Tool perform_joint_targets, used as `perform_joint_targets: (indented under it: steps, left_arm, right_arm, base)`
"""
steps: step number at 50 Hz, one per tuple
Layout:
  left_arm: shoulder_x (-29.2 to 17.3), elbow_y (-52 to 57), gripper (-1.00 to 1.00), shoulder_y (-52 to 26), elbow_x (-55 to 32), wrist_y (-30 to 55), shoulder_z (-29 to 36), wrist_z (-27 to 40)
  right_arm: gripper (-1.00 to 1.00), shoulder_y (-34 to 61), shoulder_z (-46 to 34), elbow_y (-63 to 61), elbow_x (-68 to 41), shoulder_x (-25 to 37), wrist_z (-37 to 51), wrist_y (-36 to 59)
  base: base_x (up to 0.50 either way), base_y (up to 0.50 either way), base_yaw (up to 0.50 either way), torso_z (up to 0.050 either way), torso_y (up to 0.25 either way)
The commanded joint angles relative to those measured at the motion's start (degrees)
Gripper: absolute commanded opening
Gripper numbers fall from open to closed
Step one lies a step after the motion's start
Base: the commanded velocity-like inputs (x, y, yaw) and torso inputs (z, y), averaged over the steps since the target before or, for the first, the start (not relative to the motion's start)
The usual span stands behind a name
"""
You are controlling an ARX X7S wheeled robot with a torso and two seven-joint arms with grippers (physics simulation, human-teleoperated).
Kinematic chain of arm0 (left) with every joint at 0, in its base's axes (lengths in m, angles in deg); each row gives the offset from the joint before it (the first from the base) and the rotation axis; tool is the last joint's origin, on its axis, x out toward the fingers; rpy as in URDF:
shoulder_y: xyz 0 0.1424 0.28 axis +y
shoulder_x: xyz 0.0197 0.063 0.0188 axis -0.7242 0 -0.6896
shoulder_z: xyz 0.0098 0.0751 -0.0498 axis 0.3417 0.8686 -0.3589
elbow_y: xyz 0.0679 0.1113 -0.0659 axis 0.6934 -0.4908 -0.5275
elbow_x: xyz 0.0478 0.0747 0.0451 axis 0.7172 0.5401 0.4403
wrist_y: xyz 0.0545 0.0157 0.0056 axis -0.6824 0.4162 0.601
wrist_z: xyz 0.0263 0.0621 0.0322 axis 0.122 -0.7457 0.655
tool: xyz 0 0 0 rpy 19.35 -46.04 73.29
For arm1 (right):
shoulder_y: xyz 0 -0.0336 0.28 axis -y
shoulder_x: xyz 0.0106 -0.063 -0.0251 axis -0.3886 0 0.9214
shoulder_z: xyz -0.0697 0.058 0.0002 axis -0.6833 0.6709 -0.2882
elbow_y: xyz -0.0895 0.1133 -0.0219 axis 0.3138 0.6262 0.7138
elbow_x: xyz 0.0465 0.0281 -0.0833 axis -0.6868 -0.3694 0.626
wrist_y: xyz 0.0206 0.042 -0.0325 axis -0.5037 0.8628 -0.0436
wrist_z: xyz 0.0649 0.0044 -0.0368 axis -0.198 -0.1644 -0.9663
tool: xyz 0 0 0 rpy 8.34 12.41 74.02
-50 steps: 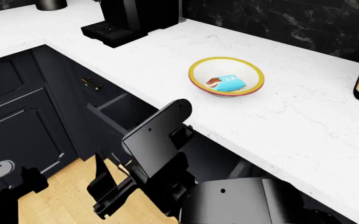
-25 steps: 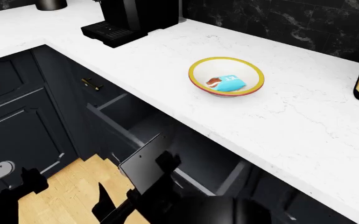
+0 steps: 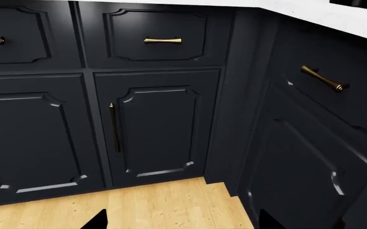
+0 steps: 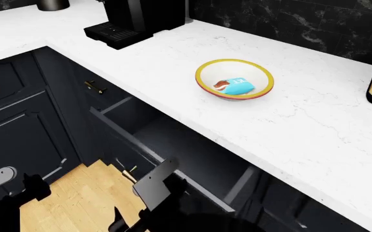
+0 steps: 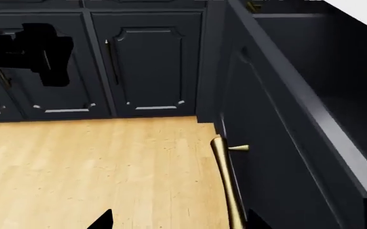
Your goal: Place the bar in the bowl and close the drawer.
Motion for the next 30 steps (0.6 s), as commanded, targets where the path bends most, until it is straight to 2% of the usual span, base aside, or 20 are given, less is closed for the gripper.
perform_joint_targets:
  steps: [1, 18, 30]
  left_arm:
    - [0.12, -0.04, 1.0, 0.23, 0.18, 0.06, -0.14, 0.05]
    - [0.65, -0.65, 1.0, 0.15, 0.17, 0.59, -0.36, -0.22]
    - [0.69, -0.77, 1.0, 0.27, 0.06, 0.62, -0.66, -0.49]
  right_arm:
    - [1.0, -1.82, -1.17, 8.25, 2.28, -0.89, -3.75, -3.77]
    - [1.0, -3.28, -1.37, 20.94, 4.23, -3.18, -8.84, -9.36]
    - [1.0, -1.5, 1.25, 29.11, 4.6, -3.49, -10.37, -12.63]
  base:
    - [0.0, 0.0, 0.0, 0.0, 0.0]
    - [0.0, 0.0, 0.0, 0.0, 0.0]
    - [0.0, 0.0, 0.0, 0.0, 0.0]
